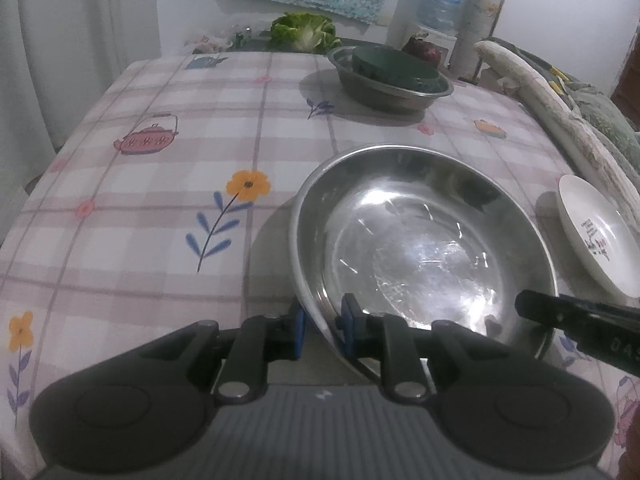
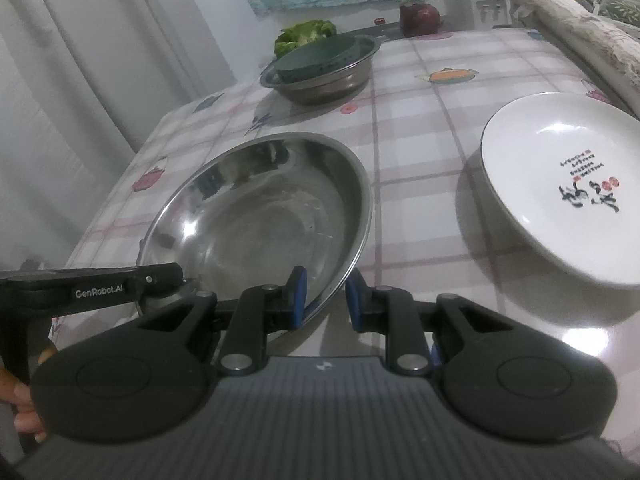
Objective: Organize plates and bowls
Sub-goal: 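Open both grippers to release the stacked steel plate, then move both grippers toward the white ceramic plate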
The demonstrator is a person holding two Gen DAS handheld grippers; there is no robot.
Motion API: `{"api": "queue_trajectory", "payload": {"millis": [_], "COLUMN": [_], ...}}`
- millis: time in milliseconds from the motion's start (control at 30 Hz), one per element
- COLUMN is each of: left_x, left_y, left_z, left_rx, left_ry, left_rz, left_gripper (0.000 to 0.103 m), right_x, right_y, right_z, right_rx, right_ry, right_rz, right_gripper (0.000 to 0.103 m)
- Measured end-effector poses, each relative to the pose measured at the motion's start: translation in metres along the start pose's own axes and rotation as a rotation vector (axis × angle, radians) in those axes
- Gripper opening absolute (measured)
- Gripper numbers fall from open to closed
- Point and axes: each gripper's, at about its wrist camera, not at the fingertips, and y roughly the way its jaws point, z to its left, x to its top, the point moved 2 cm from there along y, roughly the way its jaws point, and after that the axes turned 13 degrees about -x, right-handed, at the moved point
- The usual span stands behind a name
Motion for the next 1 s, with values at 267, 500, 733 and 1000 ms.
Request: {"api": "queue_trajectory", "payload": {"millis": [267,500,733,1000], "left_x": [-0.007,-0.007,-0.007,0.006], "left_y": [-0.005,-0.006,-0.017,-0.039], "left_z": [-0.002,-0.004,-0.004,-0.016], "left_rx": [-0.002,0.014,0.05,0.071], "left_ry": [-0.007,-0.009,-0.011,0.038], "left_rz": [0.001,0.001,-0.014,-0.073], "left_gripper": [0.021,0.028,0.048,0.067], "right_x": [-0.006,-0.005,-0.004,-0.001], "right_y": [-0.007,-0.009,-0.017,-0.029], "right_z": [0.001,0.0,-0.011,-0.034], "right_rx": [-0.005,0.004,-0.004,-0.032], "right_ry": [-0.008,0.002,0.037,0.091], "right_rz": [-0.004,-0.002,-0.025,-0.066], "right_gripper": [0.02,0.026,0.051,0.07]}}
